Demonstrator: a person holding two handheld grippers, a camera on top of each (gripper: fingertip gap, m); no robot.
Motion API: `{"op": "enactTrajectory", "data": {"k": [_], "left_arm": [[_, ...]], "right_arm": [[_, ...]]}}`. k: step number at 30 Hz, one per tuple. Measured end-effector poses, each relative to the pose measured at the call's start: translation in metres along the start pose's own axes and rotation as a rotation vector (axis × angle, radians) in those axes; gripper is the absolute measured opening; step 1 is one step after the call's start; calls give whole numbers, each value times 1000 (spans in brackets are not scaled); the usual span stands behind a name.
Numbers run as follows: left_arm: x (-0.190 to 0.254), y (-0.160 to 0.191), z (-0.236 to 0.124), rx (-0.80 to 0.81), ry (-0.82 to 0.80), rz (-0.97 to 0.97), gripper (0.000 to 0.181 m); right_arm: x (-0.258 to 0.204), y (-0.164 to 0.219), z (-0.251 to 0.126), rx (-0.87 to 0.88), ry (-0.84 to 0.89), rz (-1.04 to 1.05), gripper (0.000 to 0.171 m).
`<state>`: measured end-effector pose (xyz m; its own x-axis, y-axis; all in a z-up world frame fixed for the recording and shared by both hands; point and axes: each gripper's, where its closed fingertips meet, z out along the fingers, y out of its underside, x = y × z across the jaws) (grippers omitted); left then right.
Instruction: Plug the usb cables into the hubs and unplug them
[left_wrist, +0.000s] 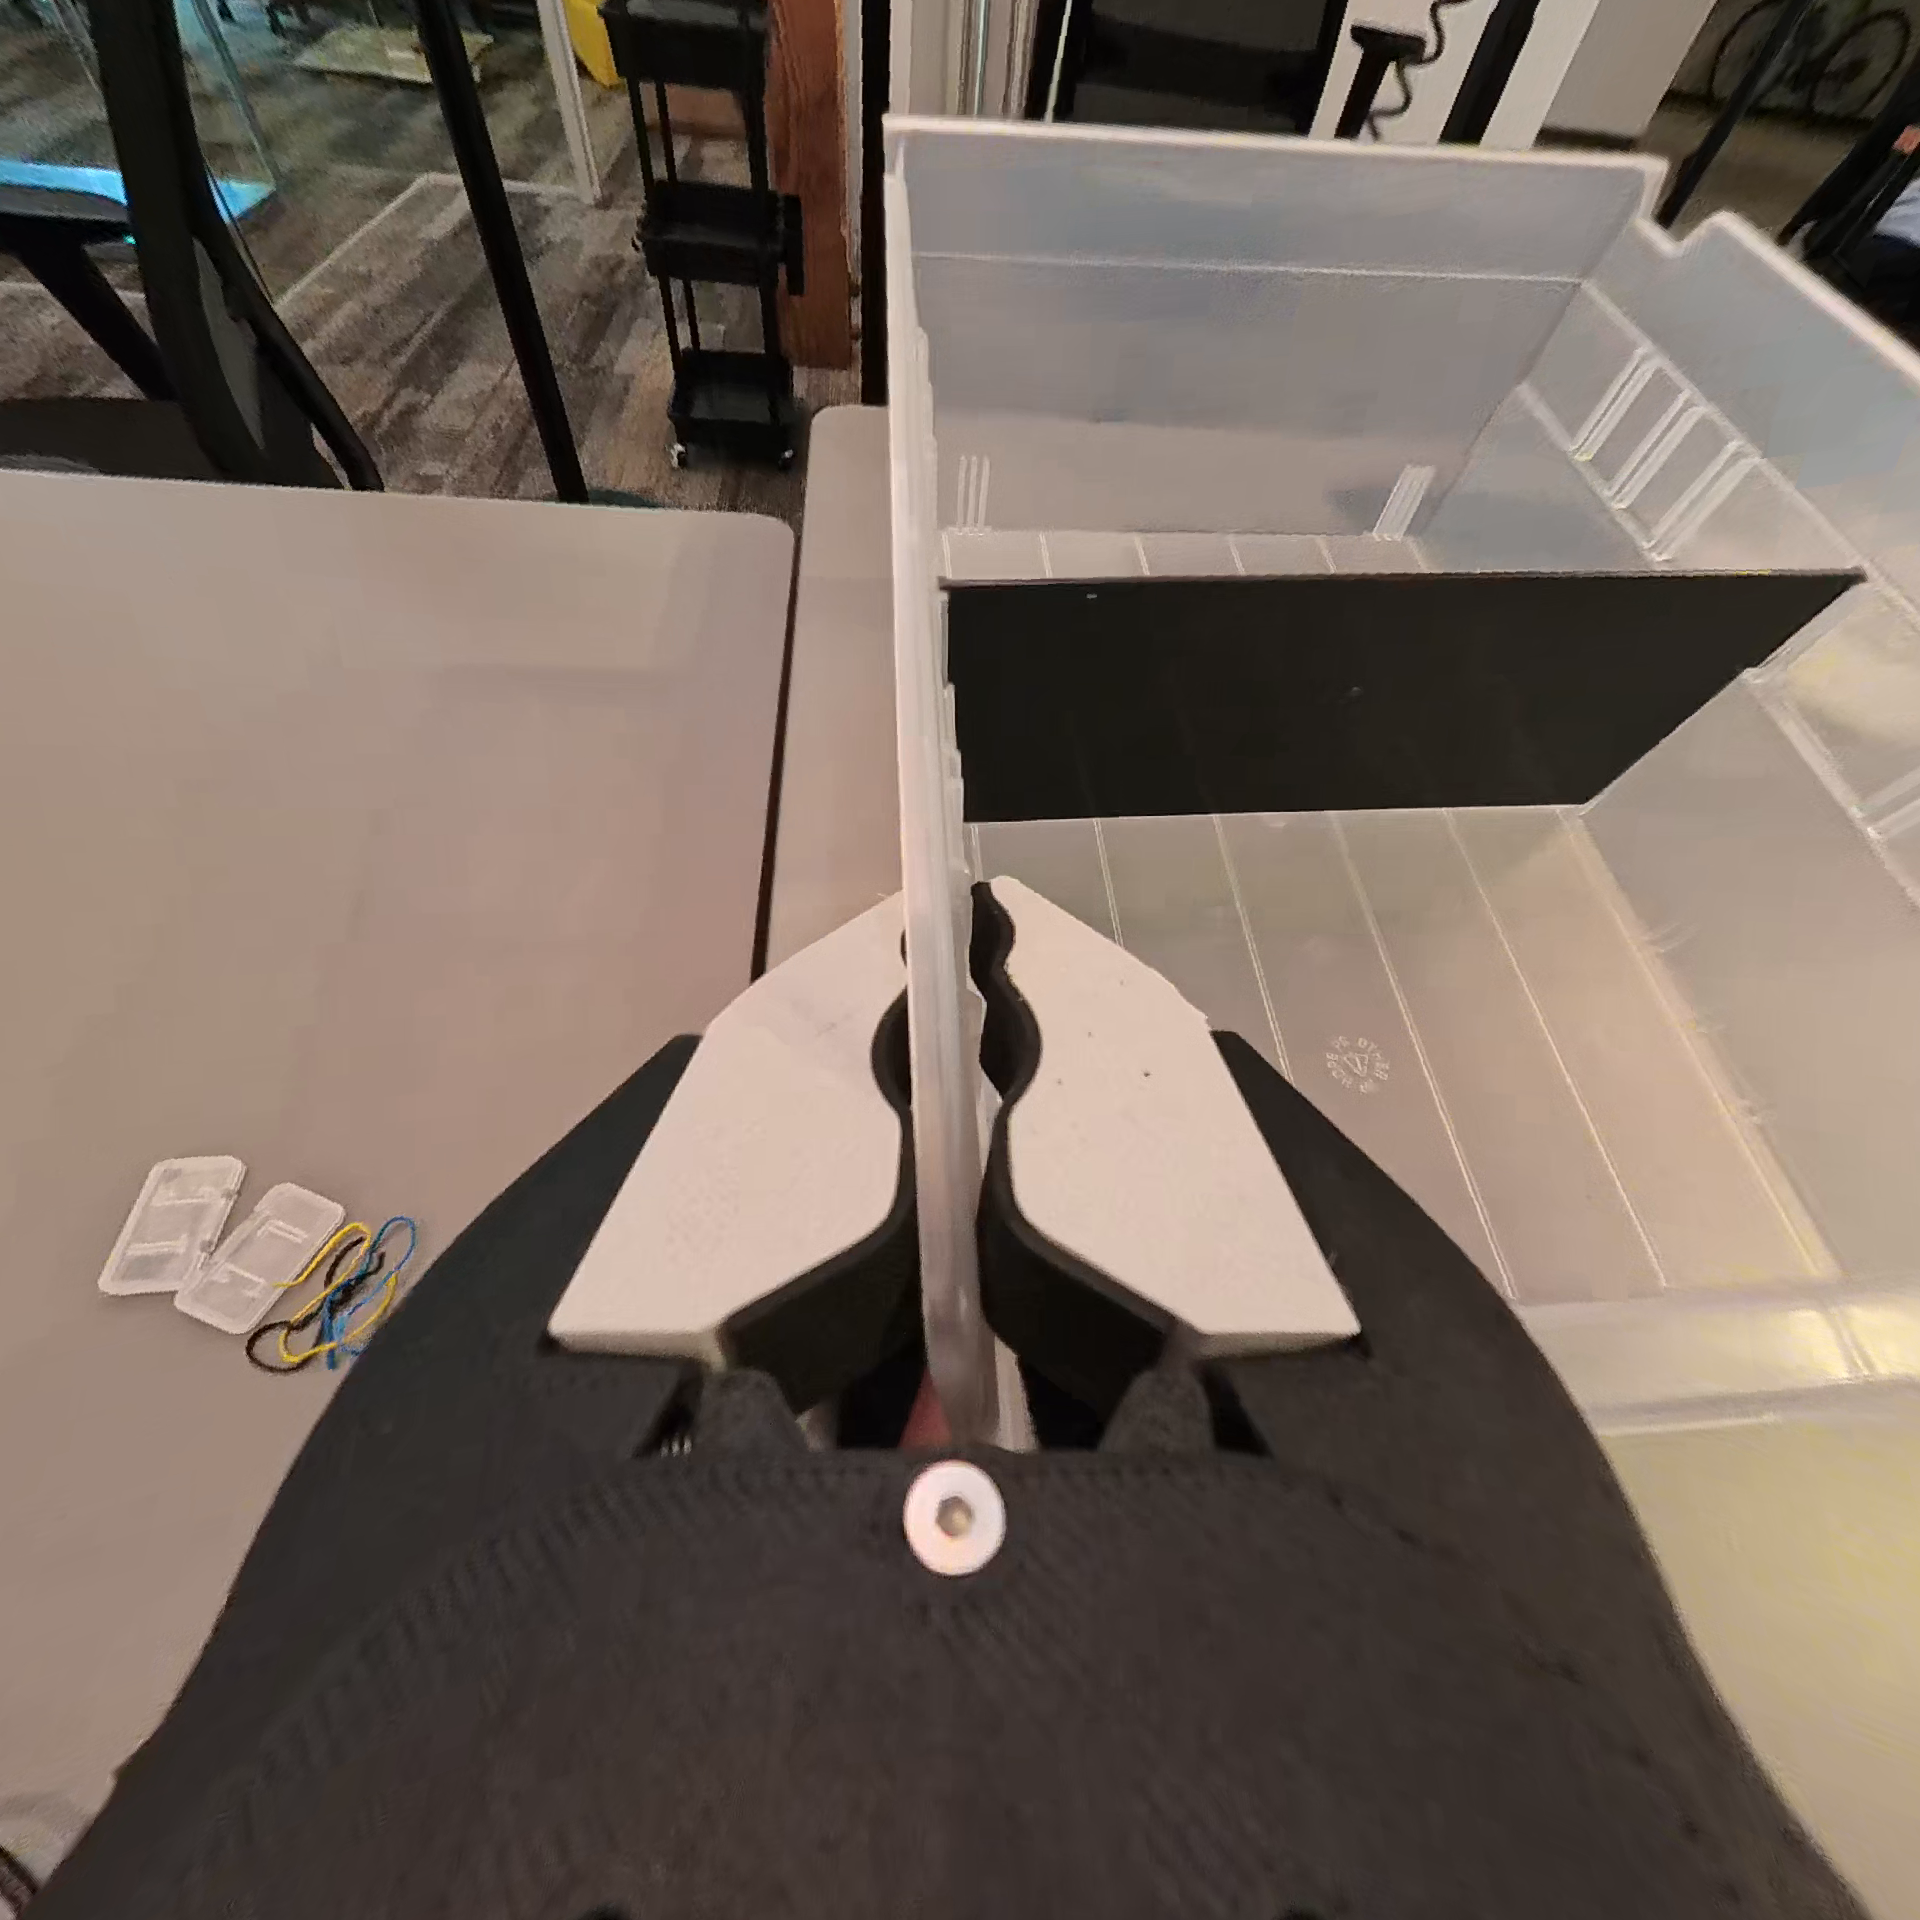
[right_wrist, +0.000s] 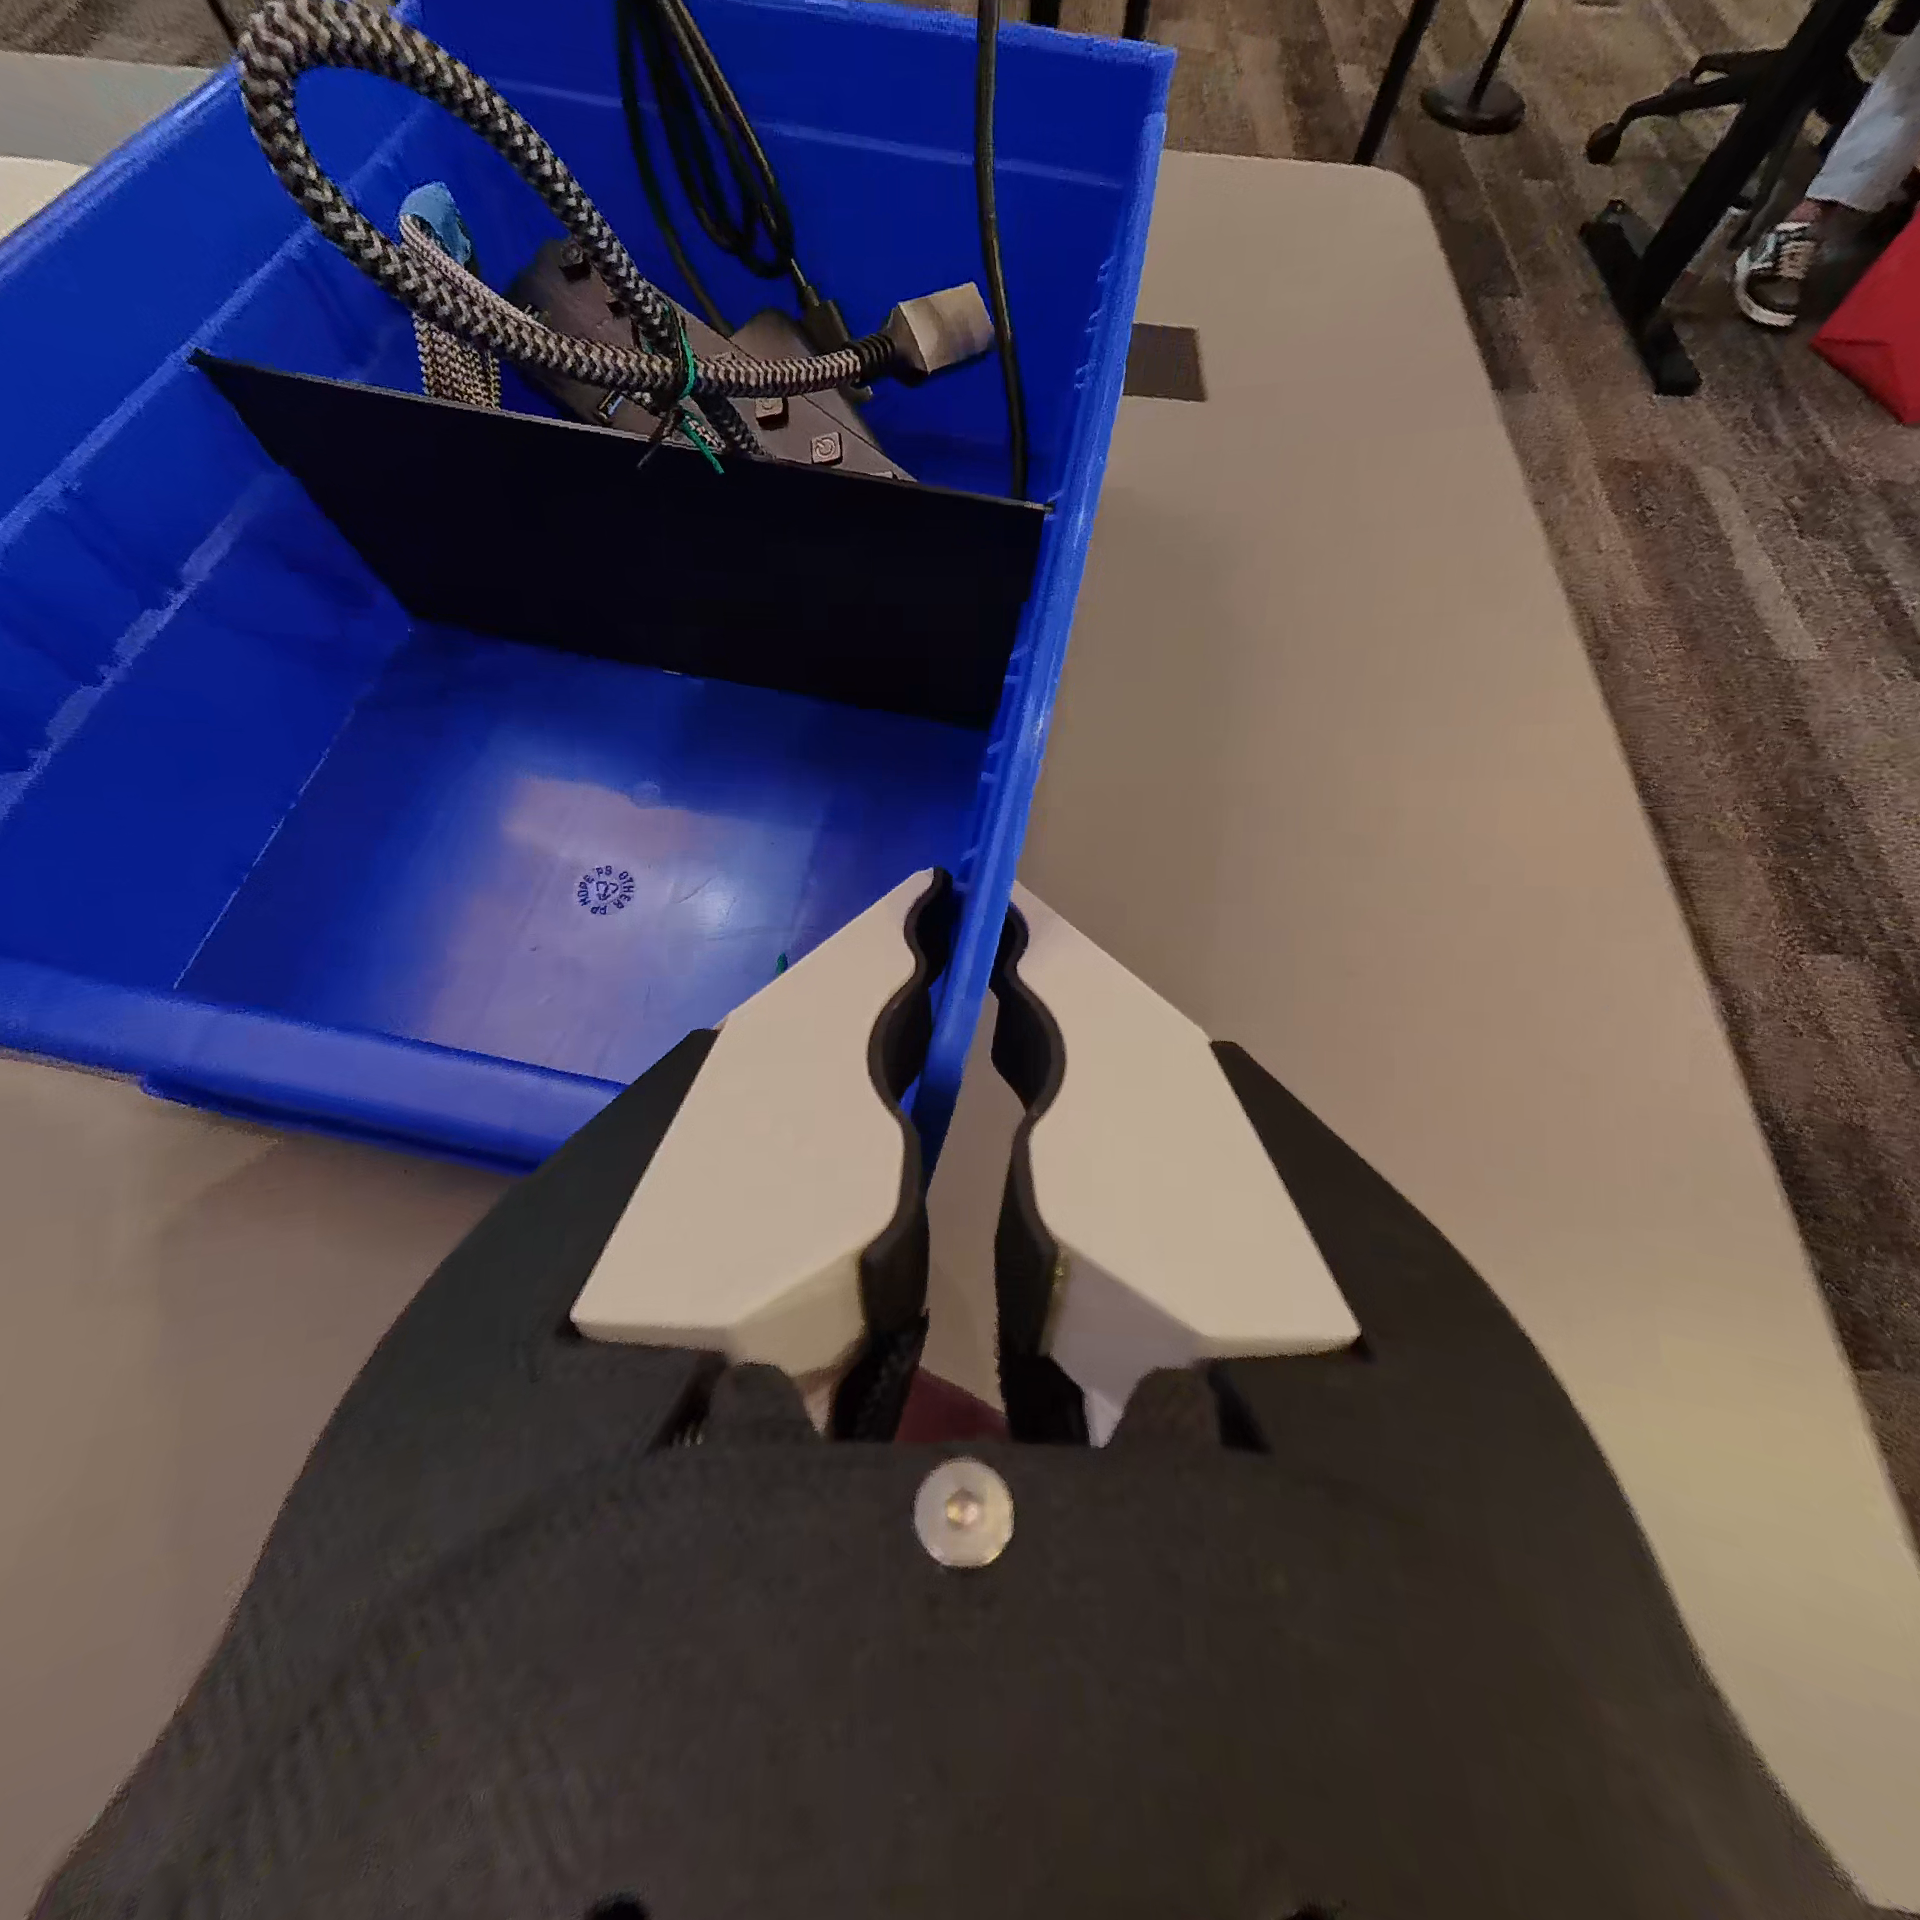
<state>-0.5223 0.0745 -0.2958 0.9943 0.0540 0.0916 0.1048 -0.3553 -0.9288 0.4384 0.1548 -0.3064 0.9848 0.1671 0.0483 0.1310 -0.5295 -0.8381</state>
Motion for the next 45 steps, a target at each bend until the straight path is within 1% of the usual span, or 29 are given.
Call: {"op": "enactTrajectory", "data": {"k": [10,19,23,28,31,35,40,45], "left_arm": [[35,-22,-35,95,49,-32,5],[48,-21,-72,140,74,-81,4],[46,-18,-90,138,75,-83,5],[41,-16,-117,161,51,-106,5],[40,-15,-134,184,45,-128,5],[43,-13,-154,199,18,-136,5],[49,-6,-172,208,22,-142,4],[48,4,-183,211,15,-163,4]], "right_arm": [[-104,5,-15,14,-92,-48,2],[-196,11,-31,18,-183,-124,3],[-237,11,-37,6,-223,-199,6],[-297,14,-43,-55,-326,-352,20],[-328,15,-42,-86,-383,-430,25],[-371,15,-43,-109,-464,-462,33],[-414,14,-42,-107,-498,-514,33],[-460,11,-42,-93,-538,-498,34]]}}
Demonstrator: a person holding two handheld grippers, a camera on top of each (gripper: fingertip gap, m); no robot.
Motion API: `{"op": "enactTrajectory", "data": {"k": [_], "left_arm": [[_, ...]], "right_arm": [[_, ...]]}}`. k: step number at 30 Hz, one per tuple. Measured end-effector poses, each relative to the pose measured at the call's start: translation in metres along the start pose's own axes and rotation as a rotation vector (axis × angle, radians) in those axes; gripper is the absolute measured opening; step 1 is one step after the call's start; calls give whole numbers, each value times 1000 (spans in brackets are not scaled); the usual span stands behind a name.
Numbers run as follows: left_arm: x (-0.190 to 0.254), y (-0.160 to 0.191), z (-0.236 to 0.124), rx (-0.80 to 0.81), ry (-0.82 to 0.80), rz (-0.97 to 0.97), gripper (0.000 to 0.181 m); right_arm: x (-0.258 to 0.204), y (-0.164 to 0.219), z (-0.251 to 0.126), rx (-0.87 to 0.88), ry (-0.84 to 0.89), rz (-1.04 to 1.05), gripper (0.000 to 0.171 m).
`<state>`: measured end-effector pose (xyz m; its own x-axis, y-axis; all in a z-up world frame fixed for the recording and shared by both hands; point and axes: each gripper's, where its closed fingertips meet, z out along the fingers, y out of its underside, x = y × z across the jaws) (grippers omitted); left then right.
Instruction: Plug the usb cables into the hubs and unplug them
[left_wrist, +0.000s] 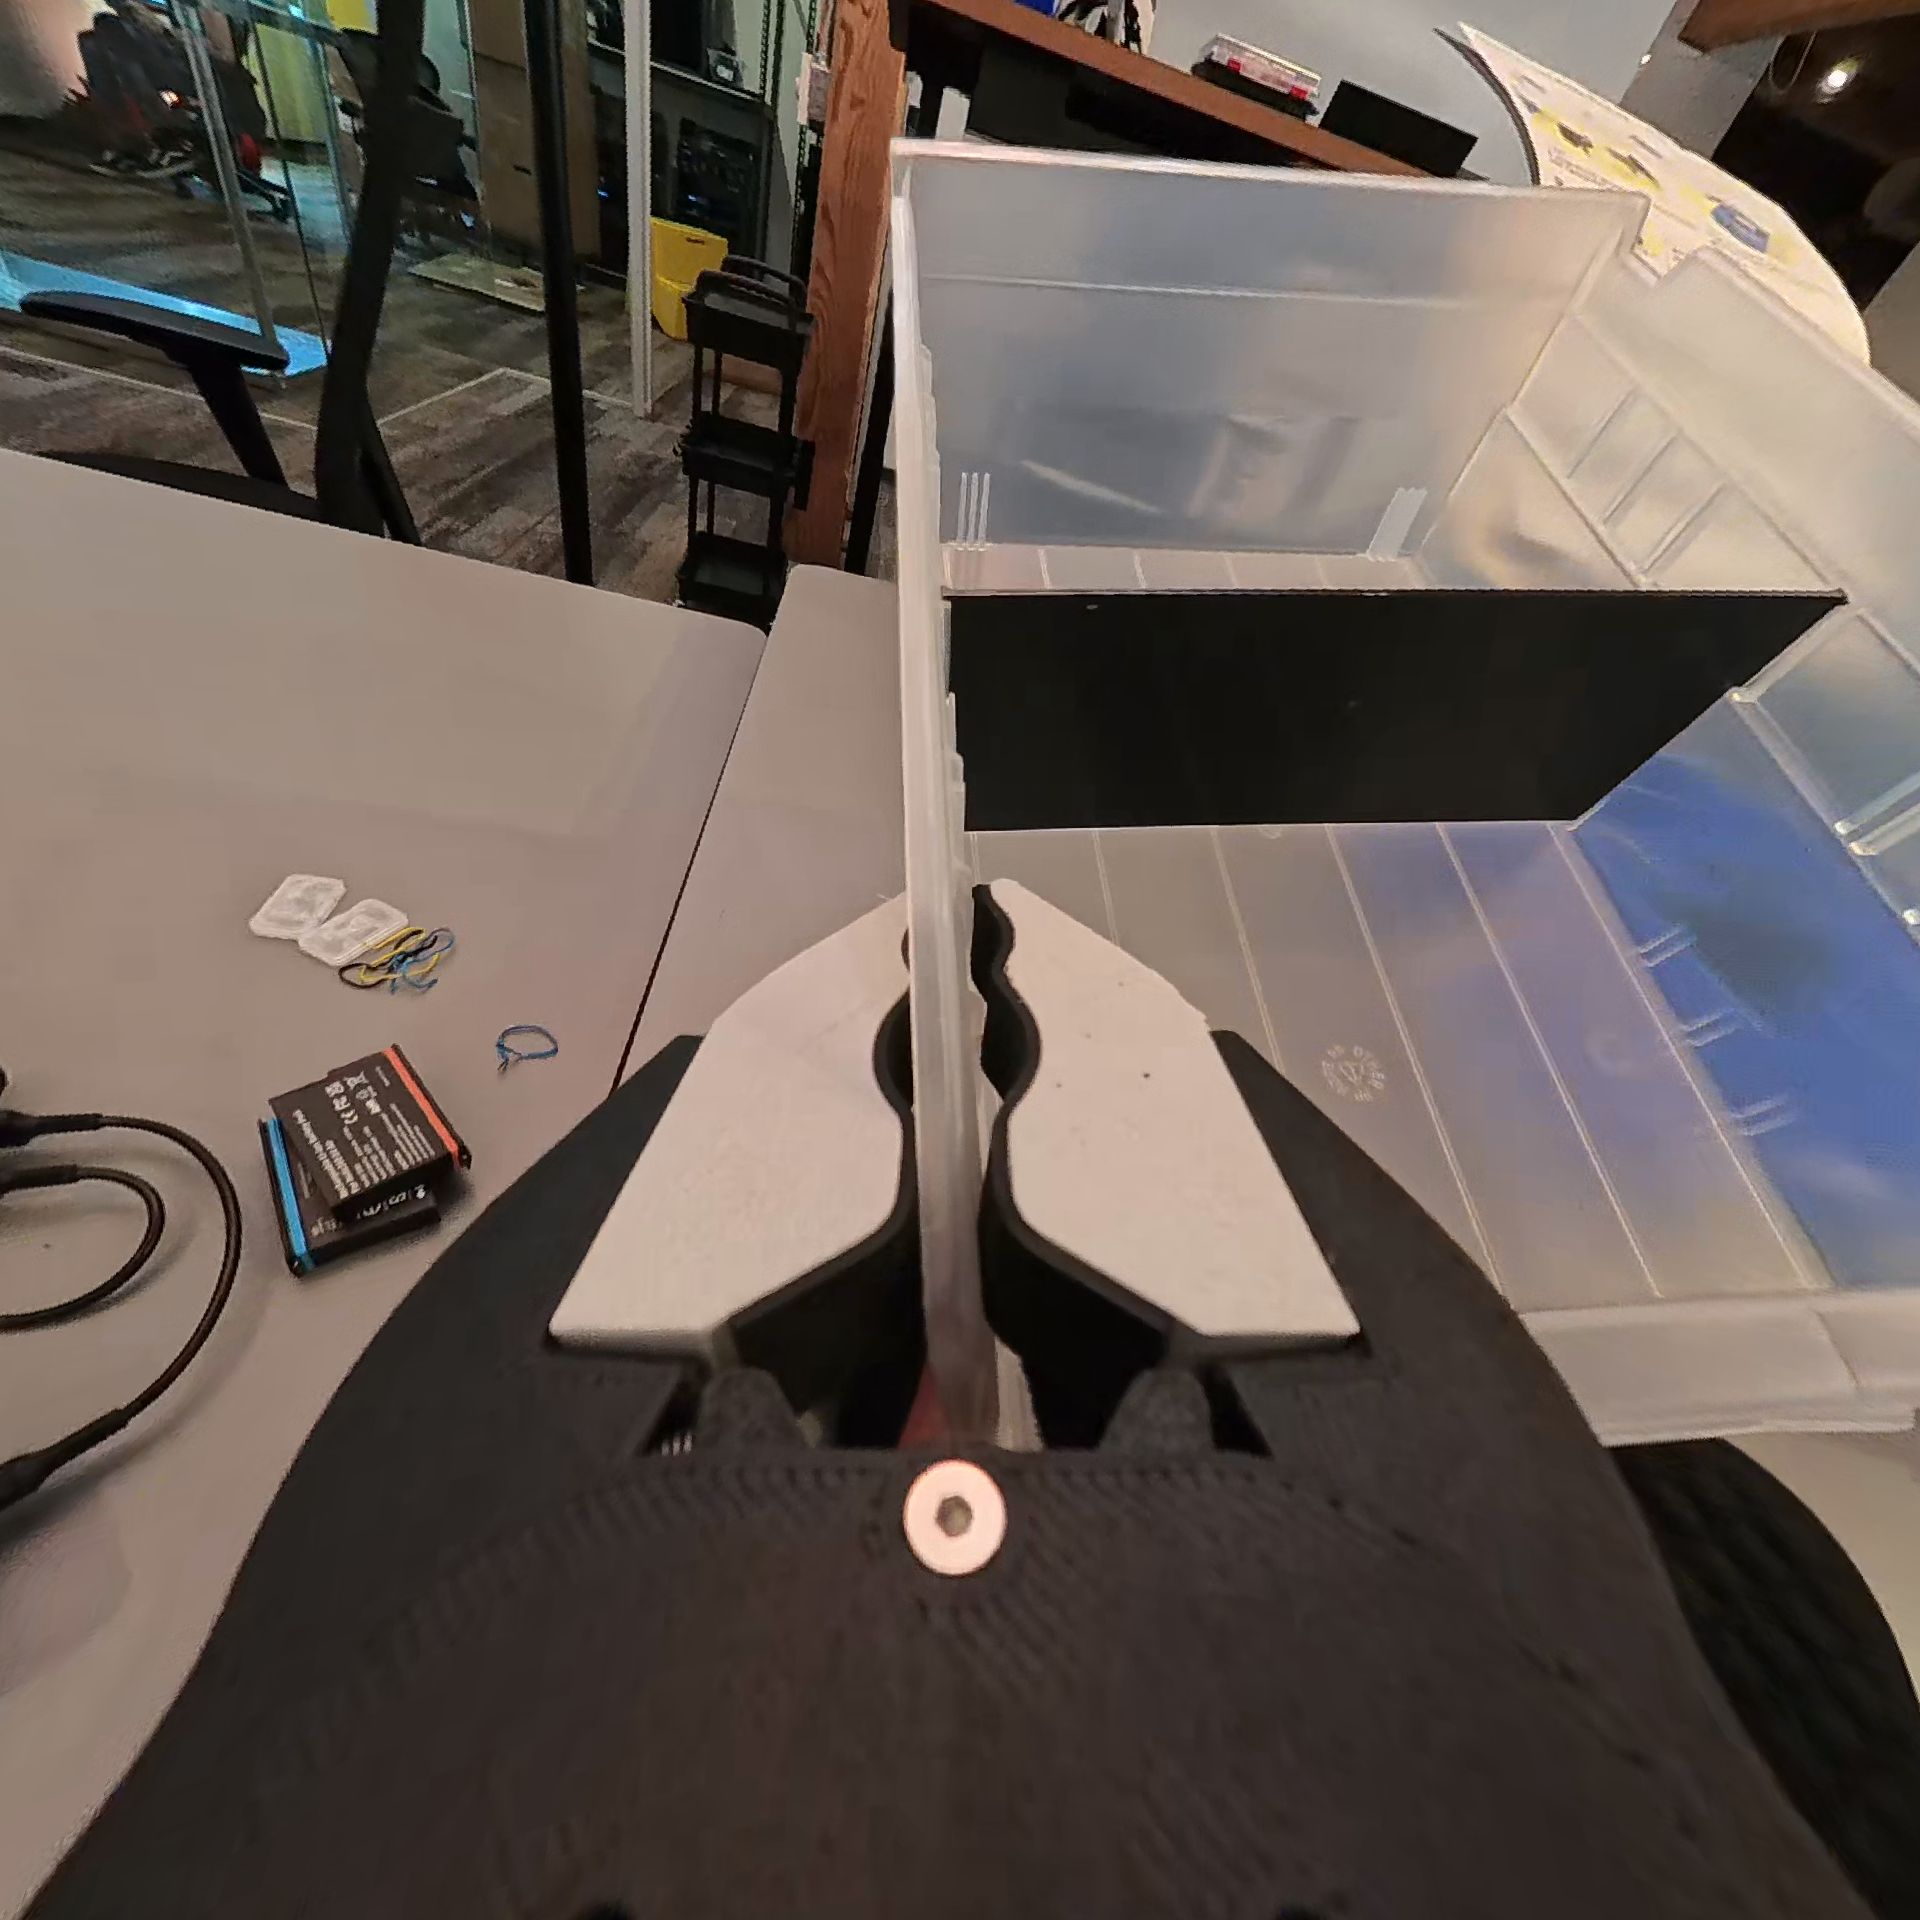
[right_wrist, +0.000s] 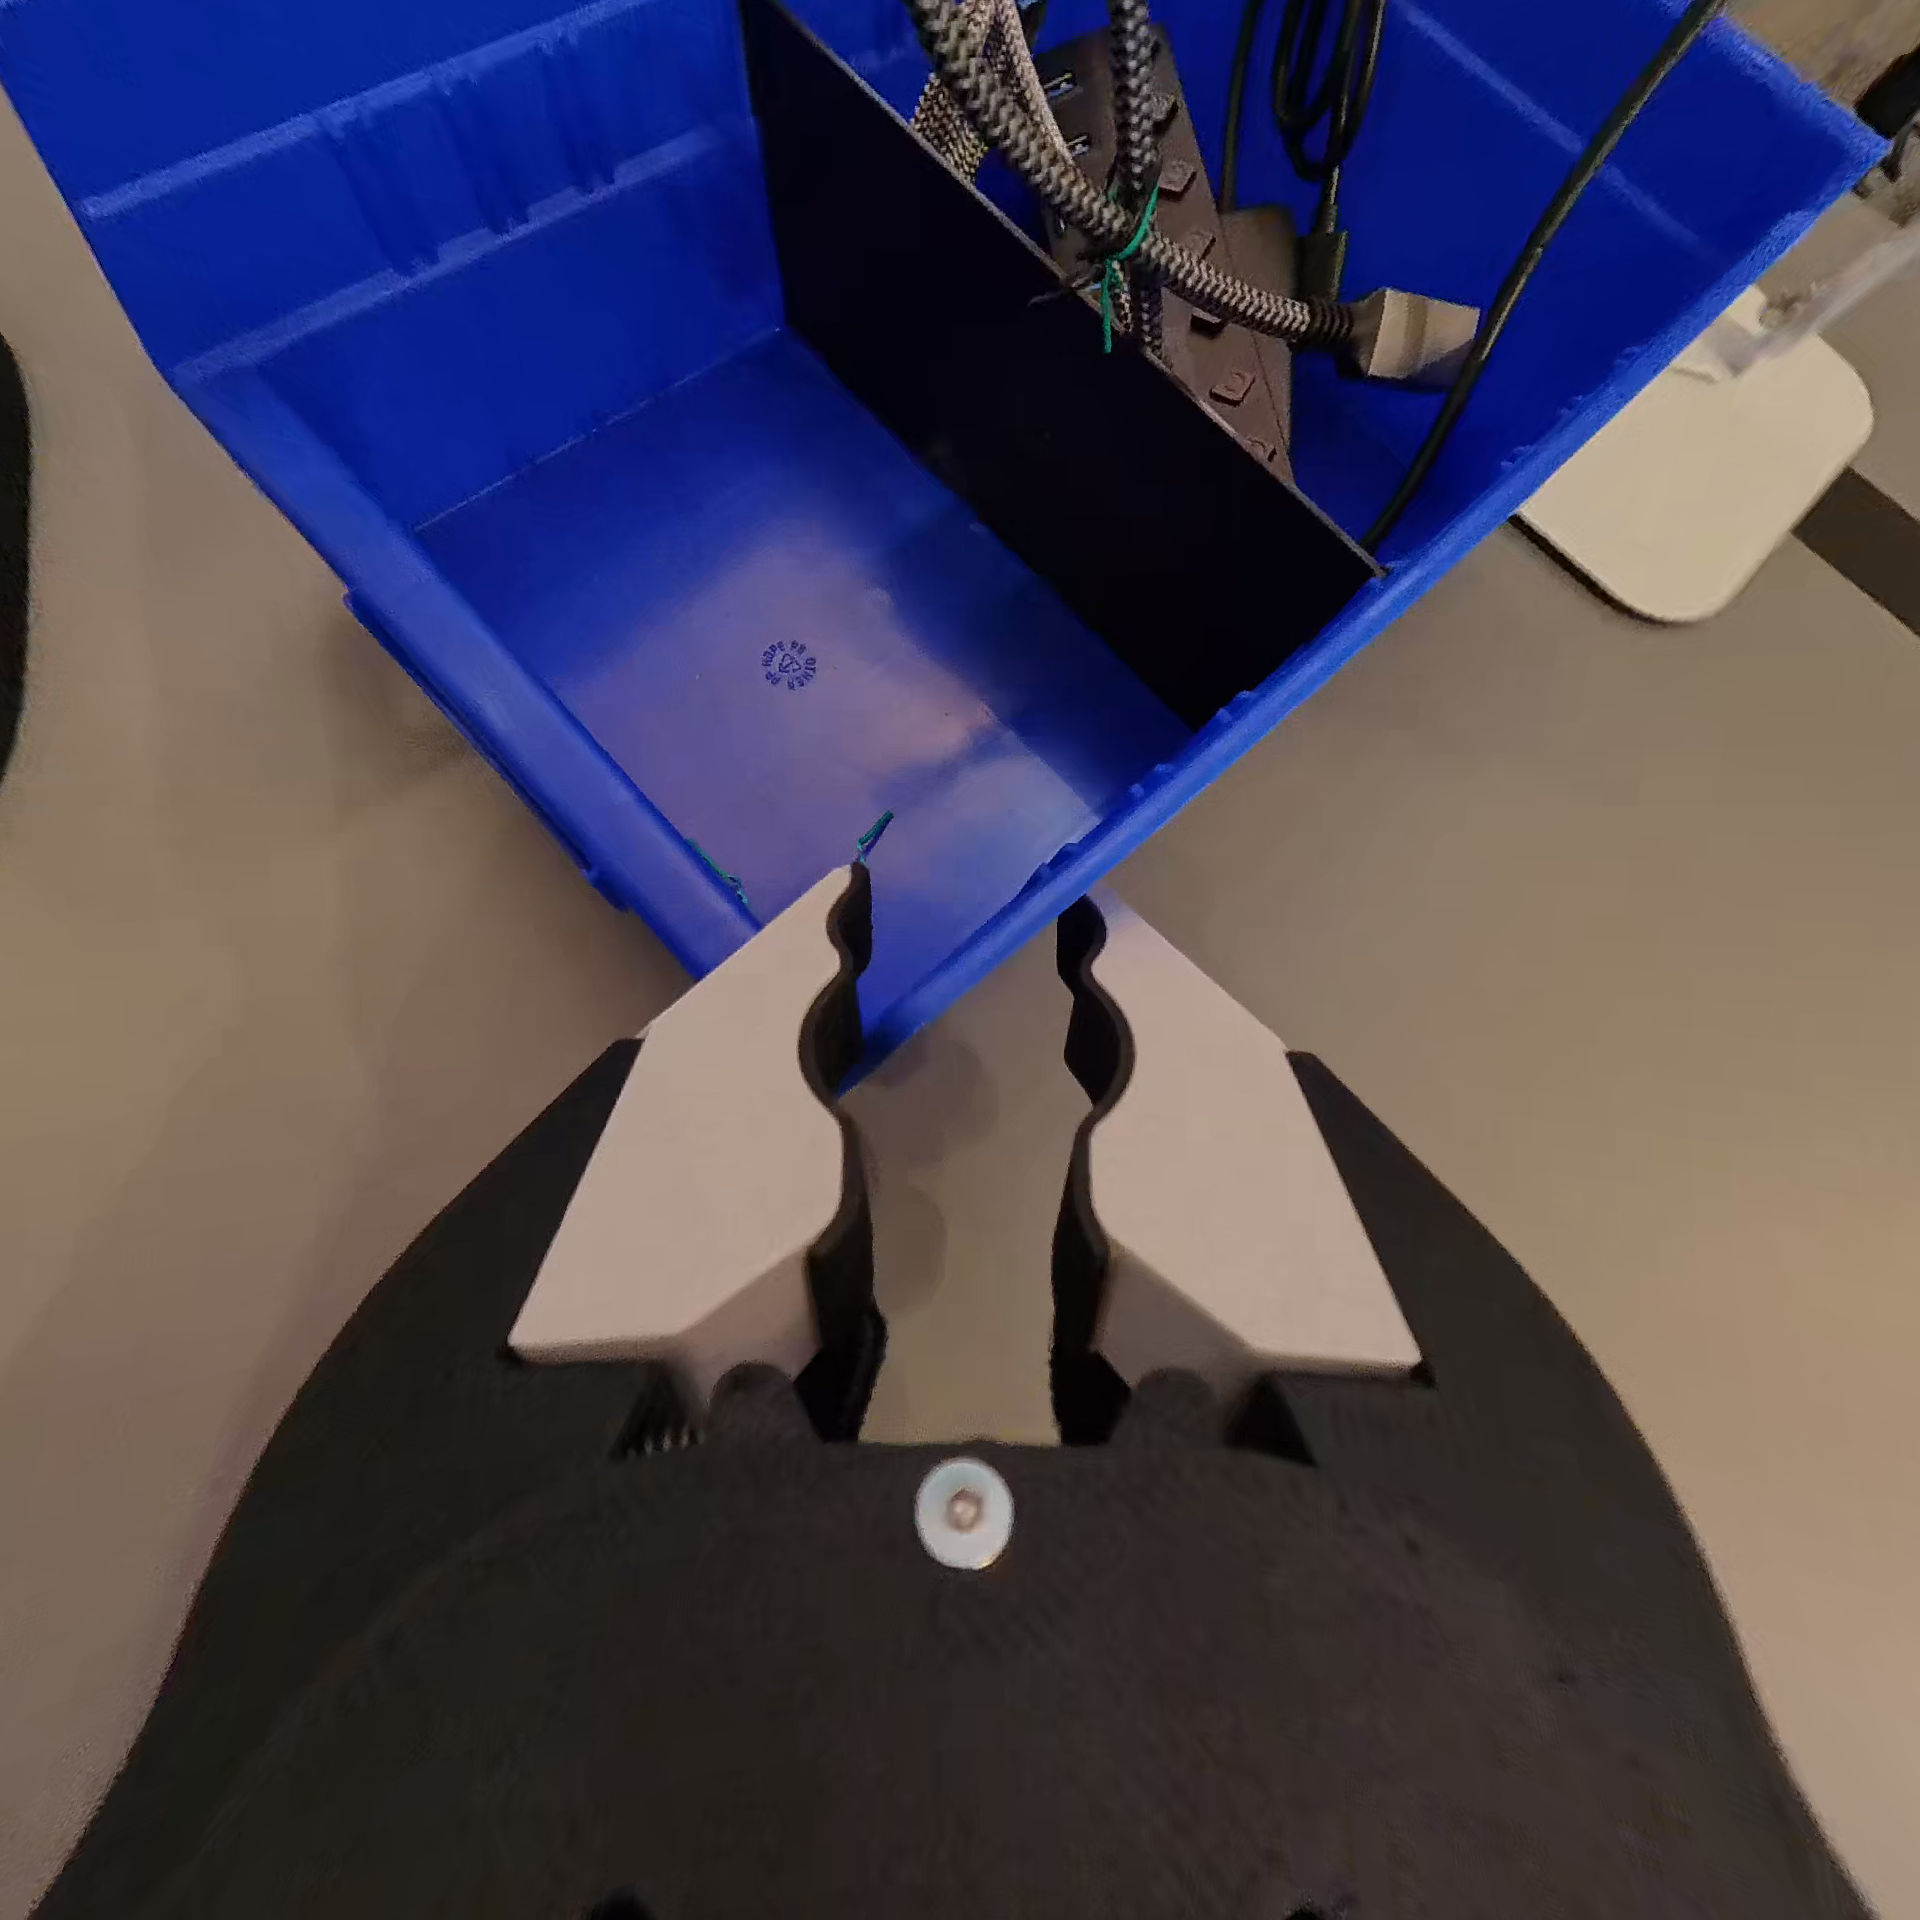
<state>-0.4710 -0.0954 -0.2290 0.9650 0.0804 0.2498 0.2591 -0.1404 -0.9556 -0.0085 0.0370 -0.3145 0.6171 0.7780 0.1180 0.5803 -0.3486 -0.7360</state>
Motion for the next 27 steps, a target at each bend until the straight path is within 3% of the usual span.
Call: {"op": "enactTrajectory", "data": {"k": [15,21,27], "left_arm": [[-41,-3,-55,107,-80,-134,5],[-51,-3,-58,149,-86,-169,5],[-58,1,-59,137,-126,-133,5]], "right_arm": [[-111,-95,89,90,-90,-47,55],[-127,-134,128,123,-96,-45,44],[-162,-169,163,136,-150,-74,48]]}}
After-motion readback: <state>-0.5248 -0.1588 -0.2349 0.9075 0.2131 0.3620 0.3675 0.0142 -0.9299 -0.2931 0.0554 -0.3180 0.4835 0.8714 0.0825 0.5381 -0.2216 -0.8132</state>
